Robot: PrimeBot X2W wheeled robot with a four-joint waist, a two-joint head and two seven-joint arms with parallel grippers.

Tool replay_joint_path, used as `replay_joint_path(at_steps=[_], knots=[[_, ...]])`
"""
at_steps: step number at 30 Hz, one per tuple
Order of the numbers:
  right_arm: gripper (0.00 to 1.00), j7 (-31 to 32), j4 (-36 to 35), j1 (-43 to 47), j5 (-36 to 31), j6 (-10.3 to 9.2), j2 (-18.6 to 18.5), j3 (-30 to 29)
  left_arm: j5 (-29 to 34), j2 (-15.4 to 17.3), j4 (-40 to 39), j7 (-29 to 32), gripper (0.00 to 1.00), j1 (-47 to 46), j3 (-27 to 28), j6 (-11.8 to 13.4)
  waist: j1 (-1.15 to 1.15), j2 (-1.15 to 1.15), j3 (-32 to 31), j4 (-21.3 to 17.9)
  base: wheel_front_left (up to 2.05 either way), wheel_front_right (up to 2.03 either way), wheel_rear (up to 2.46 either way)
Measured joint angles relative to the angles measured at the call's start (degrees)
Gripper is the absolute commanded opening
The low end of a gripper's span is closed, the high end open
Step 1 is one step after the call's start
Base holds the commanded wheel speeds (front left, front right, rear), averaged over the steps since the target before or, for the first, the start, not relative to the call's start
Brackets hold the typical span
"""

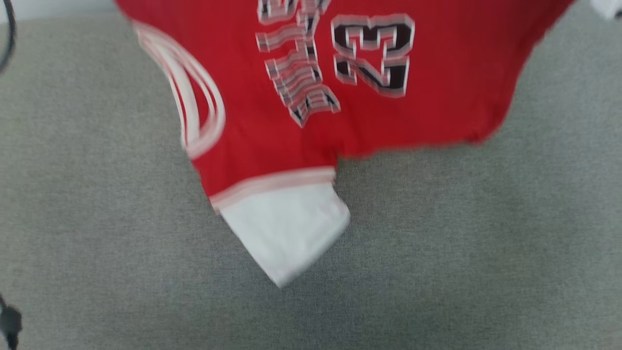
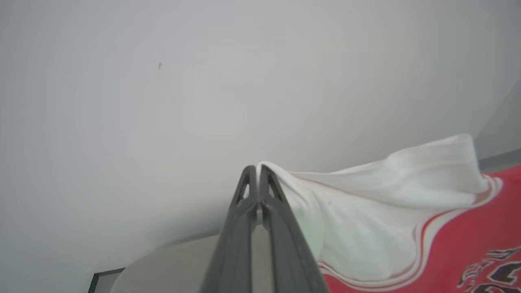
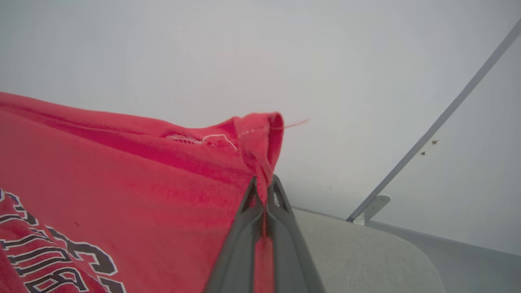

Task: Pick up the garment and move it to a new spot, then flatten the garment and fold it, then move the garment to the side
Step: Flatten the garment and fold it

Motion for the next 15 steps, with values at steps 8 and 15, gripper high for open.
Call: replay_joint_path(at_steps=[8,15], knots=[[0.0,-18.52,10.71,-11.98,-10.22,0.0,4.46,-3.03,7.28,-4.54,11.62,-18.06,0.0,-13.46,0.48,-1.05,0.0,0.0,6.27,-0.1,0.0,0.0,0.0],[0.0,-36.96,19.84,-21.13,-20.78,0.01,7.03,-5.08,13.34,-6.8,19.41,-36.18,0.0,-24.3,0.74,-0.71,0.0,0.0,11.85,0.01,0.0,0.0,0.0]])
